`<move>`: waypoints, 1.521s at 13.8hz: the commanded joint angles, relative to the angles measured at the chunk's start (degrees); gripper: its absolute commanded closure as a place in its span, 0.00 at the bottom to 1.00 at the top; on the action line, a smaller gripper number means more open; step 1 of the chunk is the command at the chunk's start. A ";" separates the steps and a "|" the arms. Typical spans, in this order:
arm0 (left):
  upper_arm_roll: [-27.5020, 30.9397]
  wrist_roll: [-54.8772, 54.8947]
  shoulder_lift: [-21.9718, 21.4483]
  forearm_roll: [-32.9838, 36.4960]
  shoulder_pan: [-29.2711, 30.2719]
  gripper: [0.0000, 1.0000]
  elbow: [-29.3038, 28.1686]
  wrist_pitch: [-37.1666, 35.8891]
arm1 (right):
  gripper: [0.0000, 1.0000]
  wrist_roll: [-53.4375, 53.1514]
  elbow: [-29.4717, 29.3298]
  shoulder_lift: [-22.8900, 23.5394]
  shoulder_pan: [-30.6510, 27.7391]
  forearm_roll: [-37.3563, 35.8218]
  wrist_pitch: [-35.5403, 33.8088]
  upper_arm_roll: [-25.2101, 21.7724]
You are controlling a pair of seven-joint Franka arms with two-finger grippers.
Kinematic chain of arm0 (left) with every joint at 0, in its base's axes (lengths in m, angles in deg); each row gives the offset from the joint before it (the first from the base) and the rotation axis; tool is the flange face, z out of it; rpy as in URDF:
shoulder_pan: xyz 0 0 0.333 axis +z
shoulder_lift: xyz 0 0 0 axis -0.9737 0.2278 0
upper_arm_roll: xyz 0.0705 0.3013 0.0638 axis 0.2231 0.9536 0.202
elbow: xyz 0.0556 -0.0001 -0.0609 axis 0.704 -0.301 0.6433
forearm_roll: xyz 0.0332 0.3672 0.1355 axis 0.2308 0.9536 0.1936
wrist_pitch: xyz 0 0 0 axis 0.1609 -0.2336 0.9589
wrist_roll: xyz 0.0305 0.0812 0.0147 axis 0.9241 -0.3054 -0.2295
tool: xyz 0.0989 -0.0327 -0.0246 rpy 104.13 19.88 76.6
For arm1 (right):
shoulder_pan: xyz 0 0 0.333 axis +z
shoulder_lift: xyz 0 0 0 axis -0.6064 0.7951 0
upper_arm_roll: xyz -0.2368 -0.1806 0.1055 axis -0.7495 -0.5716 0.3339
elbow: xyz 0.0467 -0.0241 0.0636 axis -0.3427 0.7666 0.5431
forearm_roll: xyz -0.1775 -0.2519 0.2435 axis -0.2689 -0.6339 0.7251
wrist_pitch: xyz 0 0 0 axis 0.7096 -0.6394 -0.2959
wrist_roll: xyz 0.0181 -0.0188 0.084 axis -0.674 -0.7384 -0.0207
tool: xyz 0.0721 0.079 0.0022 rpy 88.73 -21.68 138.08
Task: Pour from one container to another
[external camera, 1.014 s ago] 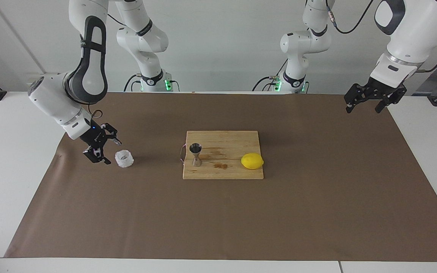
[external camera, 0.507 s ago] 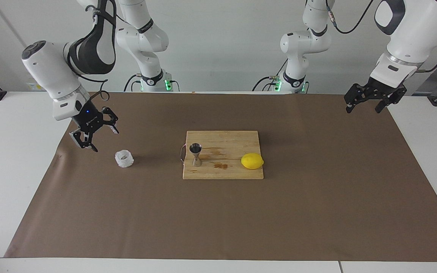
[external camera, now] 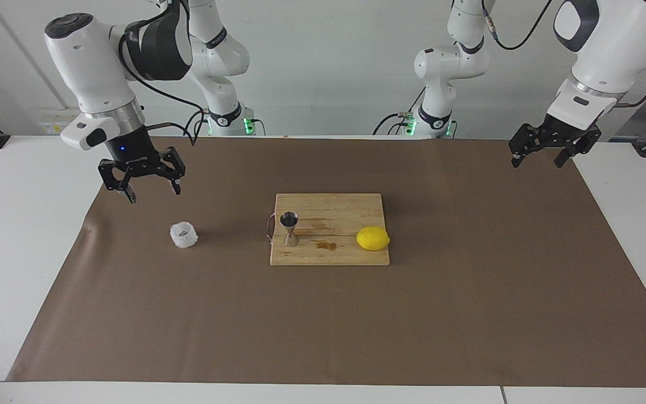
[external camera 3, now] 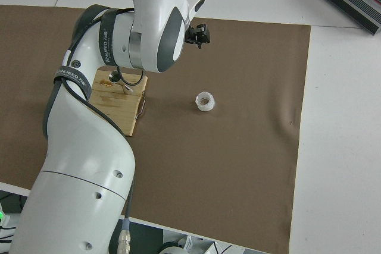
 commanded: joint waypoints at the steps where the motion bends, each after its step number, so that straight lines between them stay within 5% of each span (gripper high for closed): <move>1: 0.00 0.02 -1.72 -0.26 0.29 0.00 -1.89 0.22 | 0.00 -10.80 -5.47 0.71 -0.48 -1.25 -8.87 0.22; 7: 0.00 0.02 -1.72 -0.26 0.29 0.00 -1.89 0.22 | 0.00 -16.11 -4.86 -3.60 -0.39 -4.50 -19.52 0.39; 21: 0.00 0.02 -1.72 -0.26 0.29 0.00 -1.89 0.22 | 0.00 -15.32 -7.15 -2.81 -0.48 -6.88 -21.38 1.53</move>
